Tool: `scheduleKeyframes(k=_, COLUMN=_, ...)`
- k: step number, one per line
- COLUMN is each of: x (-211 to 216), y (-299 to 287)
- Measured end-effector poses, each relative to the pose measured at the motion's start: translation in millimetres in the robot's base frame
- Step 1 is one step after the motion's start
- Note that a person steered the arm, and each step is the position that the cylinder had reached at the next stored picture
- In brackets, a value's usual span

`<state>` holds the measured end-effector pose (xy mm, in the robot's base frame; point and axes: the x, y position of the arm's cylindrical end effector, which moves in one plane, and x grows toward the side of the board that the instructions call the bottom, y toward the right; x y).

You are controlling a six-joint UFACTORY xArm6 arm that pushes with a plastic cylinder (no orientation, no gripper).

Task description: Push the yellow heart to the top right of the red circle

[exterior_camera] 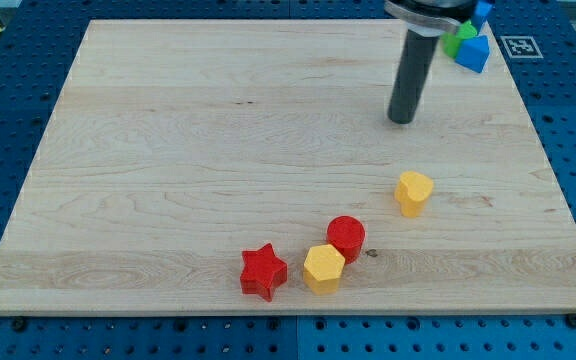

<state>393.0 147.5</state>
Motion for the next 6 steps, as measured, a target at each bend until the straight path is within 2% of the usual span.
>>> scheduleKeyframes(k=2, x=15, y=47)
scheduleKeyframes(k=6, x=6, y=52)
